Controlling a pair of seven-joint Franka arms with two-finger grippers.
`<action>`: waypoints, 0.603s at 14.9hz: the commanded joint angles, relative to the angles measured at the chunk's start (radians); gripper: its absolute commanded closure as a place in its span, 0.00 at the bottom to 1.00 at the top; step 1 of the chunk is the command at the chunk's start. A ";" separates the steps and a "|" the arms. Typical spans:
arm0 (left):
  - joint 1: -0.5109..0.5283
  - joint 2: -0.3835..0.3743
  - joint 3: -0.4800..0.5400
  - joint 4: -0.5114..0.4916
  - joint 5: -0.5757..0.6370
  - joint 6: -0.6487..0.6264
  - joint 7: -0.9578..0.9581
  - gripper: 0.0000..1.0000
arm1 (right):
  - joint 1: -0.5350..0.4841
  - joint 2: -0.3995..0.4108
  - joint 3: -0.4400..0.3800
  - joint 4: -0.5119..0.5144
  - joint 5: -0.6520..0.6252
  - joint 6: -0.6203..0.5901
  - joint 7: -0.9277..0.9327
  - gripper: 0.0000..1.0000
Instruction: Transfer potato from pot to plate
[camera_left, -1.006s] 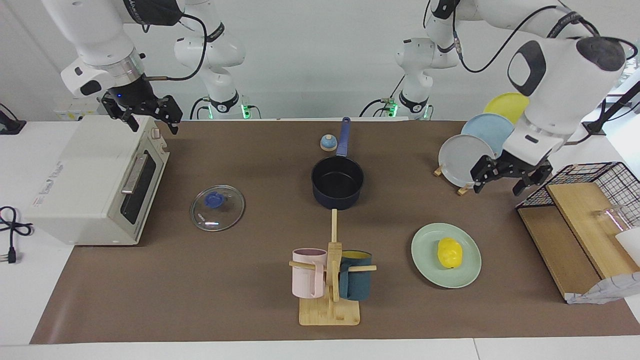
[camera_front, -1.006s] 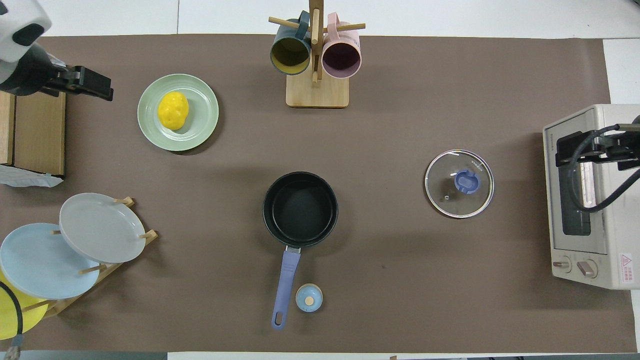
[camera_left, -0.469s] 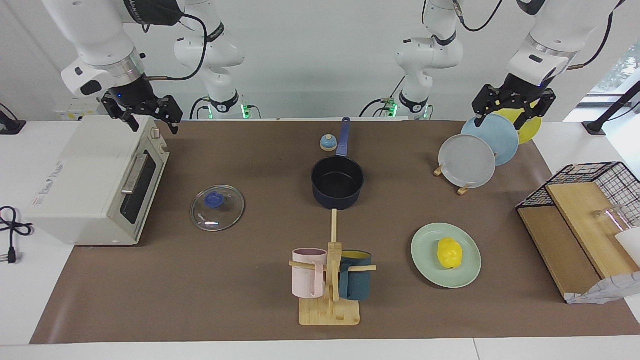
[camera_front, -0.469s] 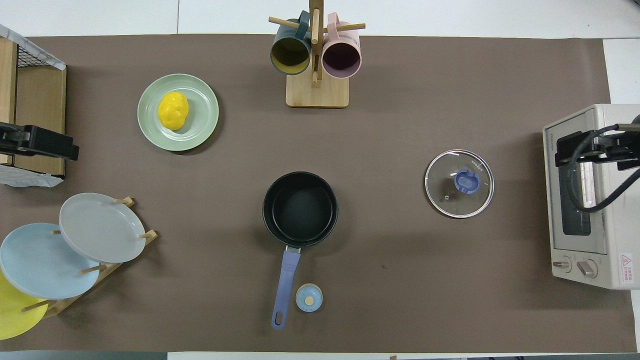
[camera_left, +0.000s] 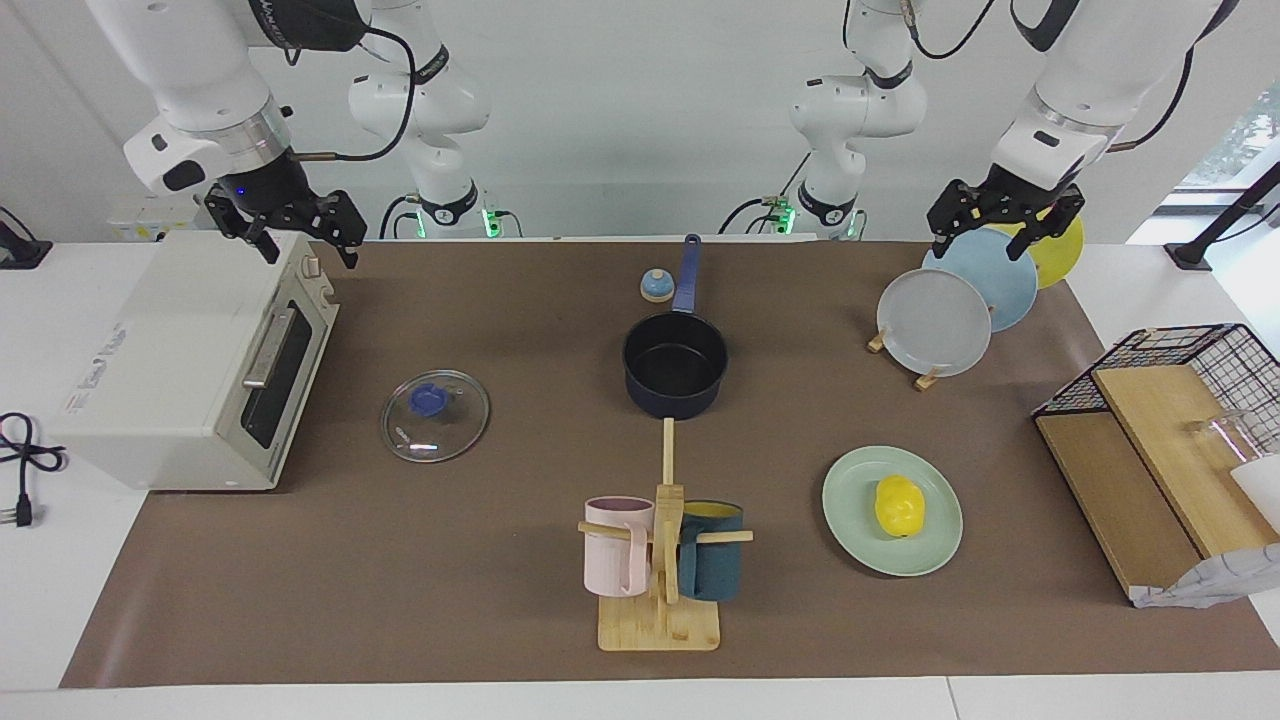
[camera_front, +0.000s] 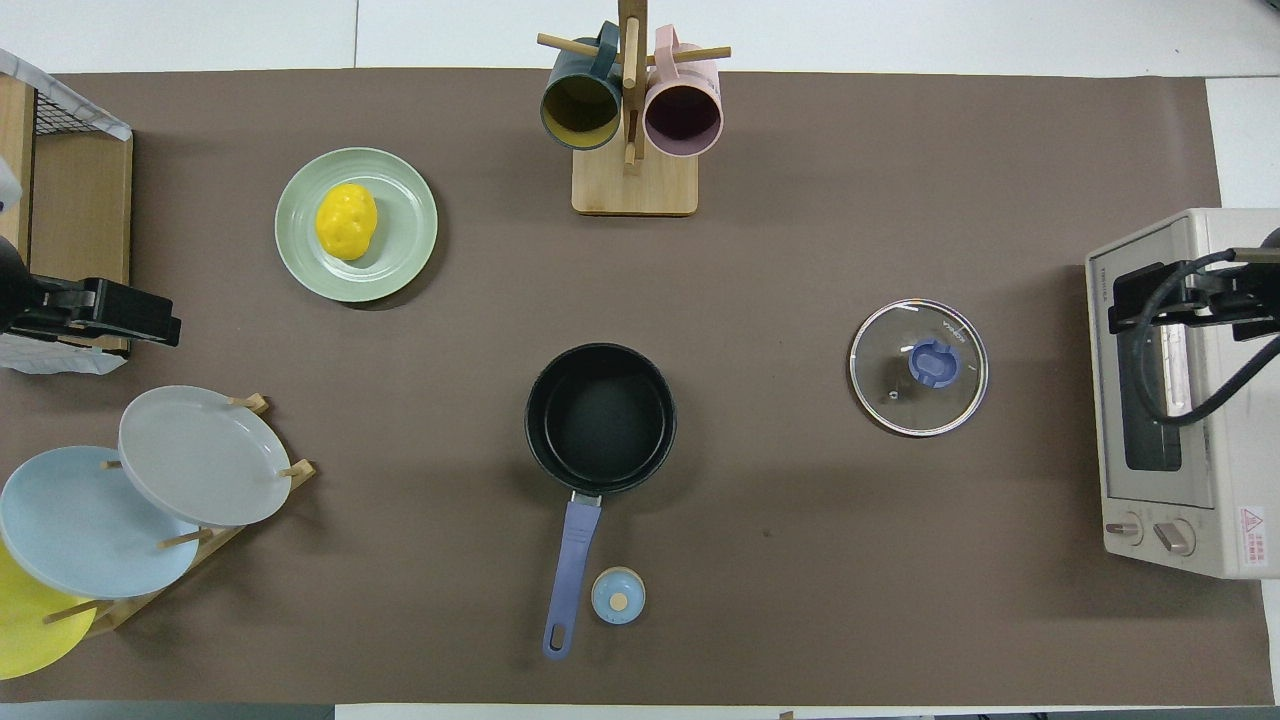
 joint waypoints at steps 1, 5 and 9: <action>-0.006 0.002 0.004 0.011 -0.001 -0.013 -0.017 0.00 | -0.005 -0.003 0.004 -0.006 0.013 0.006 0.000 0.00; 0.004 0.002 0.002 0.004 -0.002 -0.010 -0.023 0.00 | -0.005 -0.003 0.004 -0.006 0.013 0.004 0.000 0.00; 0.025 0.003 -0.013 0.006 -0.005 -0.012 -0.025 0.00 | -0.003 -0.003 0.004 -0.006 0.013 0.007 0.001 0.00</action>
